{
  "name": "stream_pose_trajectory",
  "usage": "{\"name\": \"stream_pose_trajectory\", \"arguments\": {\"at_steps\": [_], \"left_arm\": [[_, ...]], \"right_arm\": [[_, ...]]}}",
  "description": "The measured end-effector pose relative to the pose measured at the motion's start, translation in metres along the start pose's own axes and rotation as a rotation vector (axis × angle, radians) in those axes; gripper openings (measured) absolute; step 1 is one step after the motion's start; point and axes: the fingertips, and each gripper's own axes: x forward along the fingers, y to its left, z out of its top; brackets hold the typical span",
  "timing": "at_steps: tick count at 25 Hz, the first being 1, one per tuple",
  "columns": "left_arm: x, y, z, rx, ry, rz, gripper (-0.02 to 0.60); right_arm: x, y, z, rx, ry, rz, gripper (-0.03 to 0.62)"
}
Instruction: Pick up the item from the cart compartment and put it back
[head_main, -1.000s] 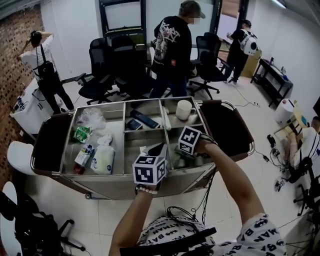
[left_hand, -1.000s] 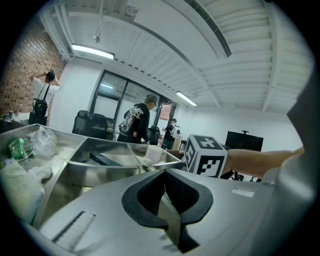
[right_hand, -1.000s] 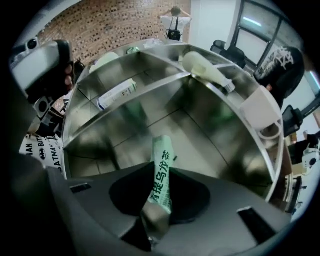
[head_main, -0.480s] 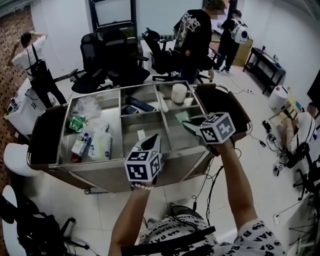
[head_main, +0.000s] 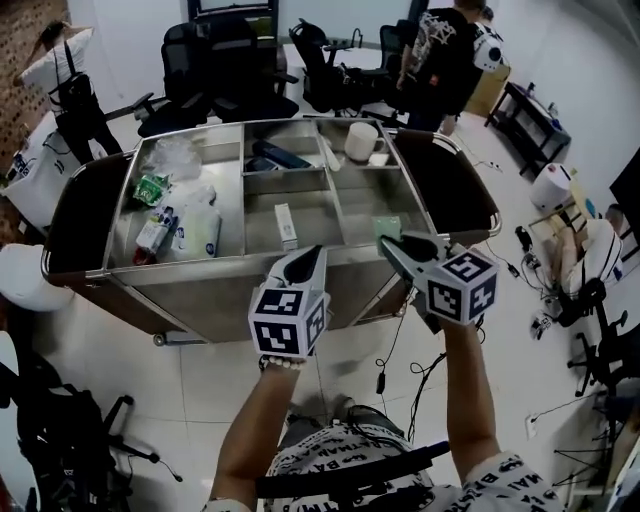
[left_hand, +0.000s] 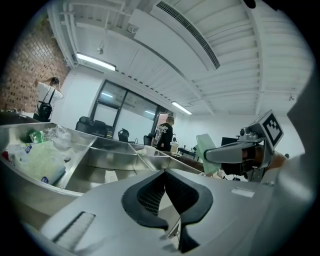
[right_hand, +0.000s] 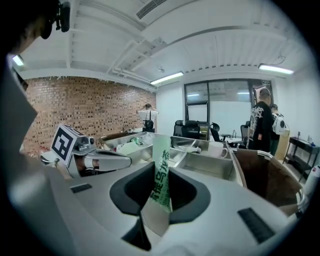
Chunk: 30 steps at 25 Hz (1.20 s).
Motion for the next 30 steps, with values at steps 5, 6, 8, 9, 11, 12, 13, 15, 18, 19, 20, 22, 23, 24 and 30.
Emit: {"name": "stream_pose_trajectory", "arguments": {"at_steps": [5,6,8,9,11,12,13,15,18,19,20,22,23,24,30], "left_arm": [[-0.013,-0.011,-0.018,-0.010,-0.002,0.047,0.000],[-0.015,-0.014,-0.022,-0.017,-0.003,0.058,0.000],[-0.020,-0.021,-0.032,-0.030,-0.001,0.079,0.000],[-0.022,-0.025,-0.037,-0.035,0.000,0.089,0.000],[-0.026,-0.034,-0.044,-0.039,0.000,0.110,0.000],[-0.027,-0.038,-0.047,-0.039,-0.001,0.121,0.000],[-0.029,-0.042,-0.051,-0.041,-0.001,0.132,0.000],[-0.033,-0.049,-0.059,-0.048,-0.001,0.151,0.000],[-0.039,-0.059,-0.071,-0.057,0.006,0.179,0.000],[-0.041,-0.062,-0.074,-0.059,0.009,0.188,0.000],[-0.043,-0.064,-0.078,-0.061,0.013,0.196,0.000],[-0.047,-0.068,-0.083,-0.064,0.018,0.210,0.000],[-0.049,-0.069,-0.085,-0.065,0.019,0.215,0.000],[-0.050,-0.071,-0.086,-0.066,0.018,0.221,0.000],[-0.054,-0.076,-0.087,-0.065,-0.002,0.229,0.000]], "right_arm": [[-0.019,0.010,-0.027,0.040,-0.064,0.005,0.081],[-0.023,0.011,-0.035,0.058,-0.074,0.008,0.081],[-0.030,0.014,-0.053,0.095,-0.087,0.018,0.081],[-0.034,0.015,-0.062,0.110,-0.090,0.024,0.081],[-0.041,0.016,-0.078,0.131,-0.093,0.033,0.081],[-0.043,0.017,-0.086,0.143,-0.093,0.039,0.081],[-0.044,0.017,-0.095,0.157,-0.091,0.048,0.081],[-0.046,0.020,-0.111,0.180,-0.082,0.066,0.081],[-0.050,0.024,-0.127,0.205,-0.073,0.090,0.081],[-0.051,0.025,-0.130,0.212,-0.074,0.097,0.081],[-0.052,0.026,-0.133,0.217,-0.074,0.104,0.081],[-0.055,0.028,-0.137,0.223,-0.073,0.115,0.081],[-0.057,0.028,-0.139,0.223,-0.074,0.120,0.081],[-0.058,0.028,-0.139,0.221,-0.075,0.123,0.081],[-0.064,0.029,-0.138,0.204,-0.082,0.129,0.081]]}}
